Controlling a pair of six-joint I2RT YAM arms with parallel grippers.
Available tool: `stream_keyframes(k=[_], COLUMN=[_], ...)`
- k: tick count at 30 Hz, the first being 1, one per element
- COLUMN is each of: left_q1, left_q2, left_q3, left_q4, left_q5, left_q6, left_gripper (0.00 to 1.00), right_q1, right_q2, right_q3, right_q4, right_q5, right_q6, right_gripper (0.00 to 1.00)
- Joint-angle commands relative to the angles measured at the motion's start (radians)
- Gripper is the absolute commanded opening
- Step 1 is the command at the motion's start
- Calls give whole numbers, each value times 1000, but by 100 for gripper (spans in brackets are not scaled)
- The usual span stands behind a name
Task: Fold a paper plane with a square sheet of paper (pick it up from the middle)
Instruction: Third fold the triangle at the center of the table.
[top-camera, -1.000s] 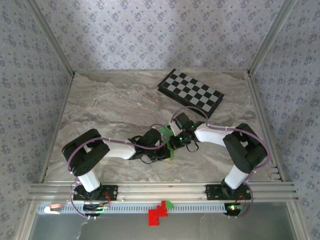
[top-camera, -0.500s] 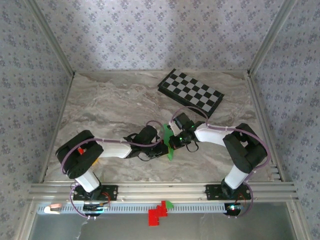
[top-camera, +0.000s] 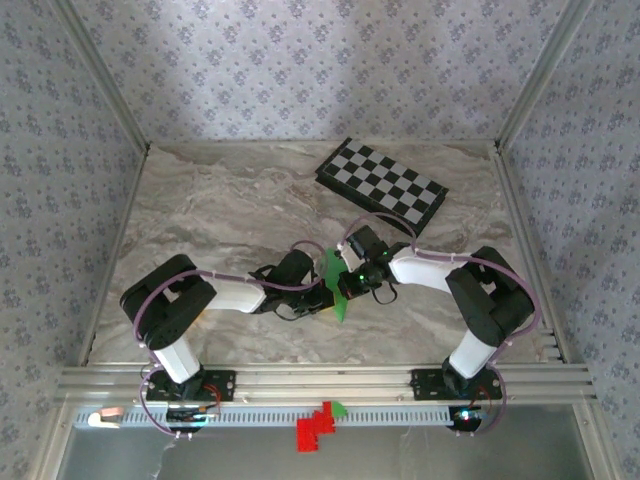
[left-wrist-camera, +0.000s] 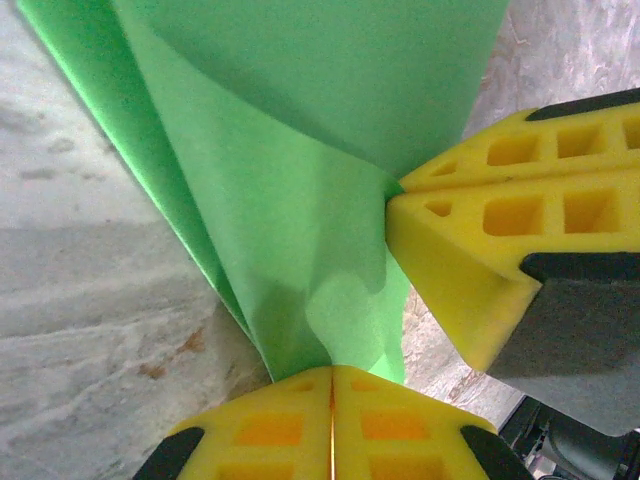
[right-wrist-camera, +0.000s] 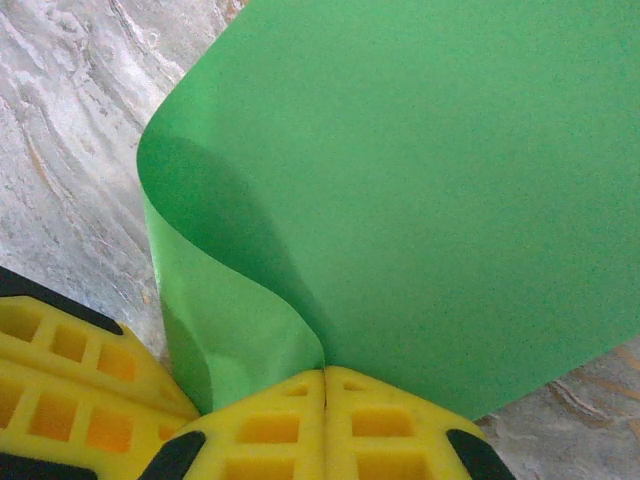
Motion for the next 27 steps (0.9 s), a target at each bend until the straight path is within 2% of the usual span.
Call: stream_keyframes(k=[1, 7, 18, 27], left_q1=[2, 12, 36, 42], left_q2=[-8, -61, 16, -38], left_q3=[0, 14, 31, 28], left_q4=[-21, -20, -5, -39], left_q5=[-4, 3, 17, 10], left_q6=[26, 29, 41, 61], left_gripper=[8, 10, 10, 11], right_q1=[6, 6, 5, 5], right_q2=[67, 65, 66, 65], right_q3=[-33, -34, -33, -34], right_q4=[-72, -74, -75, -77], right_q5=[93, 93, 92, 92], right_q6=[-23, -23, -23, -23], right_gripper=[2, 2, 2, 2])
